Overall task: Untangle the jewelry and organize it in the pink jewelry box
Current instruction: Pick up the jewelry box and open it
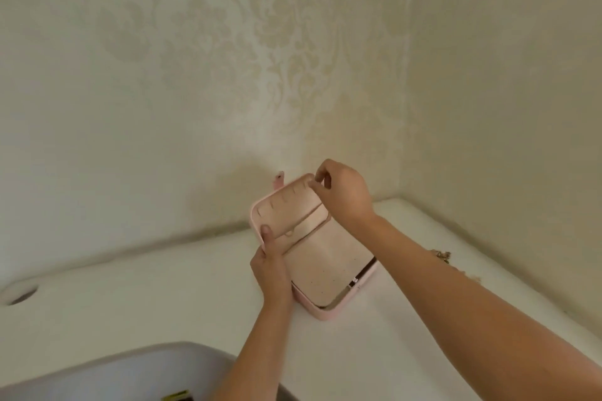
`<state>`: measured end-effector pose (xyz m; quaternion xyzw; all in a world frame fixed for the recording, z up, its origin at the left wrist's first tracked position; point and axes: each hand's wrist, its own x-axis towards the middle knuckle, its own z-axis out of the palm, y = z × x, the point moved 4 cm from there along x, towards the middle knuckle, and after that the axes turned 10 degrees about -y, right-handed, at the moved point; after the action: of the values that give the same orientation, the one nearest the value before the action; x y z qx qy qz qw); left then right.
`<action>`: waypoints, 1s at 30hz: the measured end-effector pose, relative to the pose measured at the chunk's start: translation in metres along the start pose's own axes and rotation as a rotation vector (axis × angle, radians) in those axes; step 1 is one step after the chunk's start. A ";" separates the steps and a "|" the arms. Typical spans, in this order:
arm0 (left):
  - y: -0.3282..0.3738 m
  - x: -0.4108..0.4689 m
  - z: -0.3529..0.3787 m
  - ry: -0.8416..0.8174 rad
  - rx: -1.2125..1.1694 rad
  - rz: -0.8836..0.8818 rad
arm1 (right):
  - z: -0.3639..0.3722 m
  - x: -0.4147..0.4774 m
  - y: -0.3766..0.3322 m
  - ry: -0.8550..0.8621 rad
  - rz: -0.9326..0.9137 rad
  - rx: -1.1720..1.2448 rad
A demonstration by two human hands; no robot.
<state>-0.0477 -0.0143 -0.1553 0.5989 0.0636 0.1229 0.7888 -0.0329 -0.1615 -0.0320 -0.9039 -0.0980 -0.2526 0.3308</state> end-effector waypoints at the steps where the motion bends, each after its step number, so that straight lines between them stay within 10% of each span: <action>1: 0.003 -0.003 -0.001 0.015 -0.011 0.014 | 0.009 -0.004 0.003 -0.082 0.041 -0.024; 13: 0.018 -0.024 0.001 0.049 0.025 0.167 | 0.040 -0.013 -0.020 -0.614 0.120 -0.558; 22: 0.023 -0.035 0.006 0.009 0.068 0.268 | 0.042 -0.008 -0.034 -1.012 0.290 -0.427; 30: 0.015 -0.035 -0.001 -0.004 -0.023 0.144 | 0.042 -0.025 -0.026 -0.881 0.413 0.204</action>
<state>-0.0836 -0.0189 -0.1426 0.5930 0.0173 0.1790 0.7849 -0.0471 -0.1144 -0.0582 -0.8884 -0.0716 0.2349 0.3878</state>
